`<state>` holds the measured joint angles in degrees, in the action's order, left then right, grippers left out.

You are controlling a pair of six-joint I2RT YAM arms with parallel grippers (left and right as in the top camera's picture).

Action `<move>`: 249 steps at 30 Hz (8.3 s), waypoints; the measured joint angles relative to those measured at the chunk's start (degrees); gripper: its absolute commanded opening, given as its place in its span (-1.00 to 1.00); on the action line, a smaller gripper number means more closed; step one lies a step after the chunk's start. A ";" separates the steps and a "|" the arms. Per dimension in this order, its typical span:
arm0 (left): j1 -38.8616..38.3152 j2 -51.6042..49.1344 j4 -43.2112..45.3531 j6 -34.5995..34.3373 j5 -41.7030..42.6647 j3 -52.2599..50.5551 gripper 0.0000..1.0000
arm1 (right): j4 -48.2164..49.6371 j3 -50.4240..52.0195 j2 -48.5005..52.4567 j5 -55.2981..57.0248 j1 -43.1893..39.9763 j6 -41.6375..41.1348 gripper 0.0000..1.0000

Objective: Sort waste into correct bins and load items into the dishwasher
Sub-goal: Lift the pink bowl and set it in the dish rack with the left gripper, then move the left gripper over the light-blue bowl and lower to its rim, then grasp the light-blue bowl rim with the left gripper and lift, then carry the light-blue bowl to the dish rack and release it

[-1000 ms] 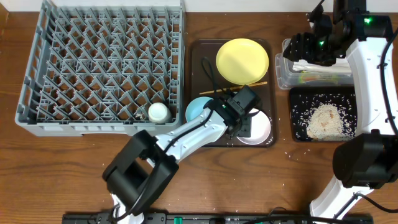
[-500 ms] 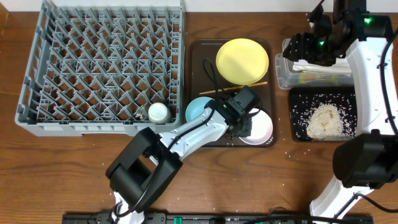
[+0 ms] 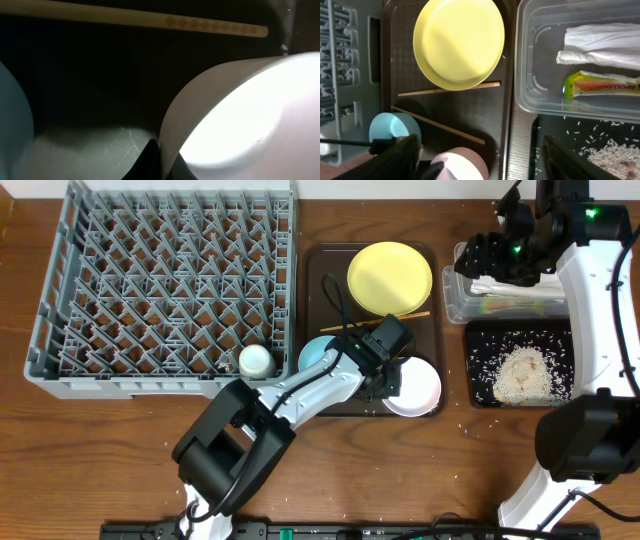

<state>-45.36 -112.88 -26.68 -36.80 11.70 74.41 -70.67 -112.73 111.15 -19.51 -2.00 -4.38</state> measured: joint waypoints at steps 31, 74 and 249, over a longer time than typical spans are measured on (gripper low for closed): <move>11.96 16.57 4.35 29.64 -67.14 -0.02 -0.85 | -0.02 0.00 0.00 0.00 0.04 -0.17 0.99; 9.68 -1.77 13.00 43.28 -94.42 -0.11 -0.19 | -0.04 0.00 0.00 0.00 0.11 -0.17 0.99; 22.99 10.80 26.97 49.27 -52.59 12.22 -0.85 | -0.04 0.00 0.00 0.00 0.37 -0.17 0.98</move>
<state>-22.37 -102.08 0.30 12.47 -40.88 86.63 -70.72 -112.73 111.15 -19.51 -1.63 -4.56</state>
